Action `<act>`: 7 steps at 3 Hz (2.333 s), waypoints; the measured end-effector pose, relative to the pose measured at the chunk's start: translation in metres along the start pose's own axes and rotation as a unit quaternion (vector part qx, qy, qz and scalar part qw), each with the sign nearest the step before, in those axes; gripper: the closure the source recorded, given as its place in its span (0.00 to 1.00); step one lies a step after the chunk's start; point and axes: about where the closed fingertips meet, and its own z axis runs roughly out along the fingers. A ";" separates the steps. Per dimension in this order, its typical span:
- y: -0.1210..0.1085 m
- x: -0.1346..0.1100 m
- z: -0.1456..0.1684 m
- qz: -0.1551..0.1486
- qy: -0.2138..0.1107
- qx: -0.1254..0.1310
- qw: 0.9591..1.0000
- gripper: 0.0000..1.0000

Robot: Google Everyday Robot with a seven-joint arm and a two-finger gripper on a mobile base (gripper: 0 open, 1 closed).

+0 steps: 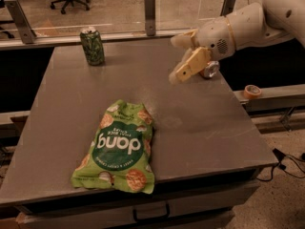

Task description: Knock coke can over

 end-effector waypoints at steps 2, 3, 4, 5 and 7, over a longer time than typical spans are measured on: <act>-0.038 0.019 -0.034 0.007 0.021 0.061 0.998 0.00; -0.065 0.031 -0.061 0.009 0.041 0.116 0.992 0.00; -0.098 0.036 -0.112 -0.004 0.063 0.199 0.978 0.00; -0.122 0.036 -0.163 -0.021 0.089 0.272 0.958 0.00; -0.135 0.040 -0.211 -0.032 0.121 0.329 0.936 0.00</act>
Offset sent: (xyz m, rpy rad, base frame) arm 0.0536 -0.0785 0.0001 -0.0877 -0.0712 -0.1998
